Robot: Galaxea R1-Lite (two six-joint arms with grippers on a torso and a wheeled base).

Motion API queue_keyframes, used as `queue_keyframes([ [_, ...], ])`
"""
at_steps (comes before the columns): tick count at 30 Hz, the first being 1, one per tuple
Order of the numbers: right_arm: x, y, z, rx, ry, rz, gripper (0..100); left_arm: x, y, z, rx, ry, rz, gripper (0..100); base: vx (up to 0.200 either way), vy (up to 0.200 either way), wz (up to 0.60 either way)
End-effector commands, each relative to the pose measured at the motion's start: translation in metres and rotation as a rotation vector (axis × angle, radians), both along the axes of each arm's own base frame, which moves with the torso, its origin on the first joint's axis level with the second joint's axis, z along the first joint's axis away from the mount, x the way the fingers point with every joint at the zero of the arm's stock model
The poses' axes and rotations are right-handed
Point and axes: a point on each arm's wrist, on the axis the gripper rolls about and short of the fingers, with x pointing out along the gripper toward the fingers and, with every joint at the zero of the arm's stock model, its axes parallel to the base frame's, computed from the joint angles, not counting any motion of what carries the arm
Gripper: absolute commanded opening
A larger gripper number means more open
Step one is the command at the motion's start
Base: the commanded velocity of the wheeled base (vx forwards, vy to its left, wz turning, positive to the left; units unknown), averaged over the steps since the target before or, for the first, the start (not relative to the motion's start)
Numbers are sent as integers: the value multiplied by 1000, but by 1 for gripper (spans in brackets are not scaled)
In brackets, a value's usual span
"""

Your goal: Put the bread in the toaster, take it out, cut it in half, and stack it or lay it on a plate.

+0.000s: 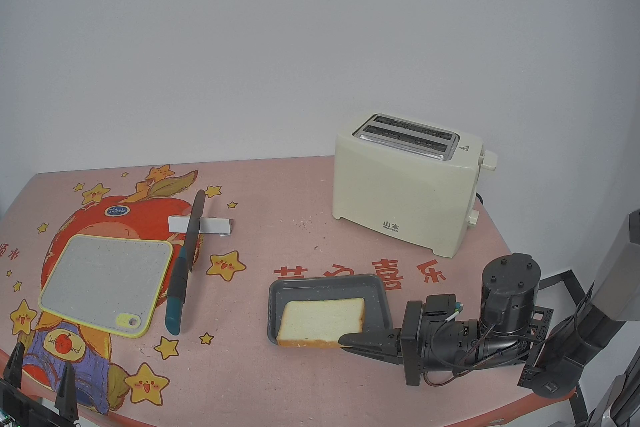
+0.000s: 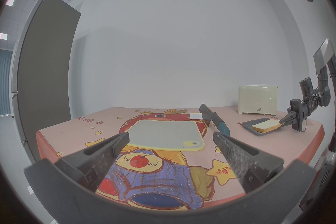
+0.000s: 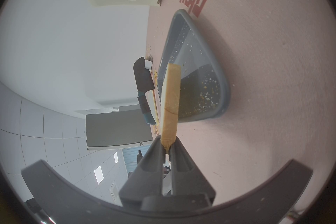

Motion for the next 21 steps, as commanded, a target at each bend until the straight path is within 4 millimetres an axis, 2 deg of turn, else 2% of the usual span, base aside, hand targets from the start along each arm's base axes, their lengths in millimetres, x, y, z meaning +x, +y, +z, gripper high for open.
queue_keyframes([
  [1, -1, -1, 4, 1, -40, 9, 0, 0, 0, -5, 1, 1, 0, 100, 0, 0, 0],
  [7, -1, -1, 4, -22, -93, 20, 0, 0, 0, -5, 1, 1, 0, 100, 0, 0, 0],
  [21, -7, -9, 29, -43, -288, 51, 0, 0, 0, -5, -1, 1, -1, 100, 0, 0, 0],
])
